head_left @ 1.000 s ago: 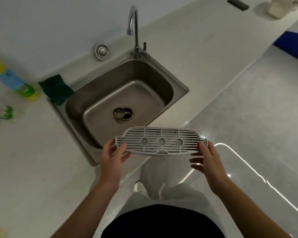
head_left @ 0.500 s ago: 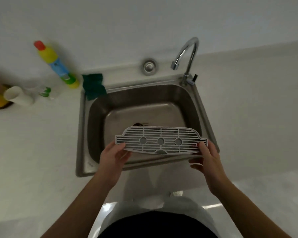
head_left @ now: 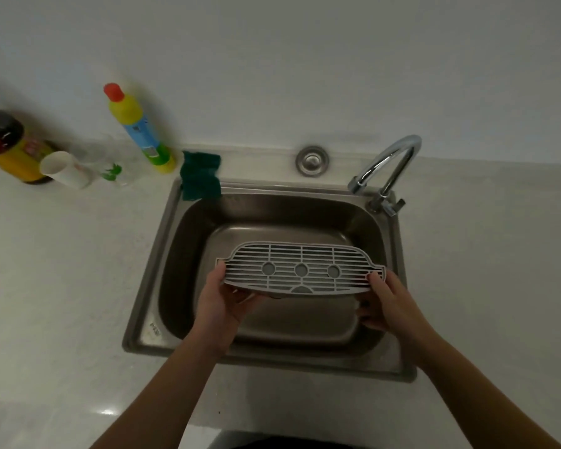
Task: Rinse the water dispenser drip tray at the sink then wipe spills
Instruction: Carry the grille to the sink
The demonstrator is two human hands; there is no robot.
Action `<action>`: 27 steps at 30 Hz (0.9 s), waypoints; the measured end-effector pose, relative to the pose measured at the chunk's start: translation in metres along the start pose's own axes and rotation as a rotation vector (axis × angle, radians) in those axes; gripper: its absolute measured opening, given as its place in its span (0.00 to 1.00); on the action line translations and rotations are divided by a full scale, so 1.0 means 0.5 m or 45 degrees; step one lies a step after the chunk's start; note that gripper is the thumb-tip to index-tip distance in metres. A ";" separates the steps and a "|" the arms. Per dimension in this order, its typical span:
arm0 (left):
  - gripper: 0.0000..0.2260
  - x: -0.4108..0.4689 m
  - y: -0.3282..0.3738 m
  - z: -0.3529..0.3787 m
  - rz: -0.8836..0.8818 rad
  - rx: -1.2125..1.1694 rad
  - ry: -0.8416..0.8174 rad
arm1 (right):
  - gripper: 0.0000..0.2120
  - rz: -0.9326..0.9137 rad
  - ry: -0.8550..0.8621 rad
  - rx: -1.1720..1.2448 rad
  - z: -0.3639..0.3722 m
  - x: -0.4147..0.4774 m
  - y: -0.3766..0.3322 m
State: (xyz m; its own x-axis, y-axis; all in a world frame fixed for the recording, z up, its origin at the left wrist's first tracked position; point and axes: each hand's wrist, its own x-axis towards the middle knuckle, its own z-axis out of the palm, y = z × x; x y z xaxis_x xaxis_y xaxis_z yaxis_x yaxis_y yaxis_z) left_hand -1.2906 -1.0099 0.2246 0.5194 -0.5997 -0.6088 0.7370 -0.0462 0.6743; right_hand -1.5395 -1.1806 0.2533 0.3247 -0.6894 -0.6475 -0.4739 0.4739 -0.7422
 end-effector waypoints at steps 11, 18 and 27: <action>0.21 0.100 0.027 -0.016 -0.104 0.032 0.031 | 0.22 -0.843 -0.199 -1.403 0.129 0.055 -0.111; 0.21 0.148 0.035 -0.027 -0.148 -0.009 -0.001 | 0.21 -0.977 -0.351 -1.672 0.175 0.139 -0.135; 0.19 0.166 0.026 -0.004 -0.185 -0.050 -0.009 | 0.15 -1.008 -0.426 -1.853 0.181 0.172 -0.187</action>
State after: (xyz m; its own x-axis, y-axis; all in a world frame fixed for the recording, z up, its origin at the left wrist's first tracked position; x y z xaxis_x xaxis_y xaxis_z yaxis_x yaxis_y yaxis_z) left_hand -1.2371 -1.0586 0.1821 0.4028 -0.5947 -0.6957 0.8208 -0.1016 0.5621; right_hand -1.3932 -1.2349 0.2513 0.8909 -0.2650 -0.3688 -0.3664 -0.8993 -0.2389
